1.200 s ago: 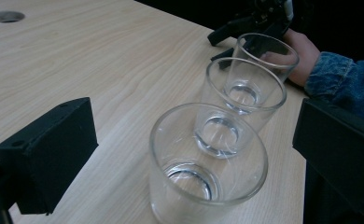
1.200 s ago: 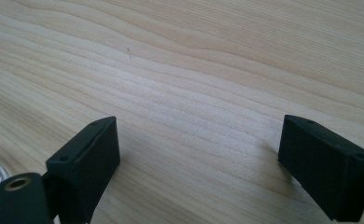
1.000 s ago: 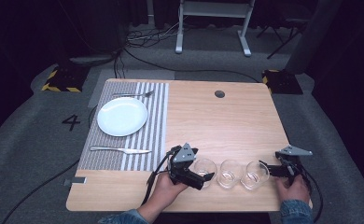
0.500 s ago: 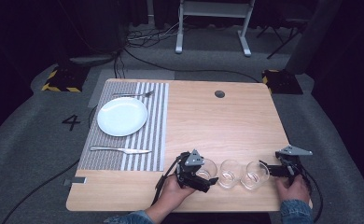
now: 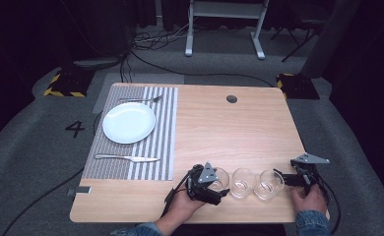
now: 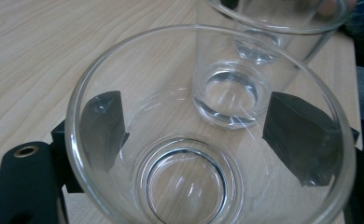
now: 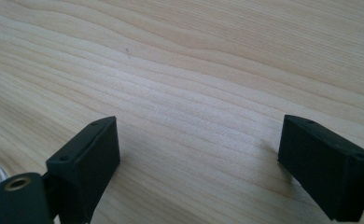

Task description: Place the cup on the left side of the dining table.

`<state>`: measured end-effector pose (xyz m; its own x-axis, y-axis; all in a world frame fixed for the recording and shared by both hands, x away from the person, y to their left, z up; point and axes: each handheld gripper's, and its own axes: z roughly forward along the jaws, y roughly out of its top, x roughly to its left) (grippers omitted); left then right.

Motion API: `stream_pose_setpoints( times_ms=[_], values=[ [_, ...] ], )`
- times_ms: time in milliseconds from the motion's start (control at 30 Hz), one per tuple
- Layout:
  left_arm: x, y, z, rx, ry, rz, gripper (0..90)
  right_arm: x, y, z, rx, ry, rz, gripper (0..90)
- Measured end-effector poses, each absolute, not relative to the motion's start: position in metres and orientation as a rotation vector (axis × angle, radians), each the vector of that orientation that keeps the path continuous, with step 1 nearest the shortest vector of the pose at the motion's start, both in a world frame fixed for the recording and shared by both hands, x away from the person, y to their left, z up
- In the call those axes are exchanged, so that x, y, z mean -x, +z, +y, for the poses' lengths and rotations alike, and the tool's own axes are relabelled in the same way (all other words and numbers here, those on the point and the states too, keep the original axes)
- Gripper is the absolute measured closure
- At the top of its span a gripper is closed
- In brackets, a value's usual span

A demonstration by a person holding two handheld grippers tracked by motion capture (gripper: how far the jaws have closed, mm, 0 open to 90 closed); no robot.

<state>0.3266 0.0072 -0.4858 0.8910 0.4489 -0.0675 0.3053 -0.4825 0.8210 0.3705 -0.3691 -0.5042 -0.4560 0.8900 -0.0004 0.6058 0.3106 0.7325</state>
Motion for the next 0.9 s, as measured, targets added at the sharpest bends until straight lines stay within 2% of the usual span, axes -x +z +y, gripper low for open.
stream_pose_setpoints(
  times_ms=[333,533,900],
  values=[
    [-0.332,-0.482,0.008,-2.112,0.138,0.540,19.1,-0.371,-0.504,-0.369,-1.331,0.948,2.176,13.0],
    [-0.329,-0.465,0.011,-2.114,0.188,0.500,19.2,-0.370,-0.504,-0.369,-1.332,0.948,2.176,13.0],
    [-0.330,-0.444,0.019,-2.109,0.183,0.490,19.2,-0.370,-0.504,-0.369,-1.332,0.947,2.176,13.0]
  ],
)
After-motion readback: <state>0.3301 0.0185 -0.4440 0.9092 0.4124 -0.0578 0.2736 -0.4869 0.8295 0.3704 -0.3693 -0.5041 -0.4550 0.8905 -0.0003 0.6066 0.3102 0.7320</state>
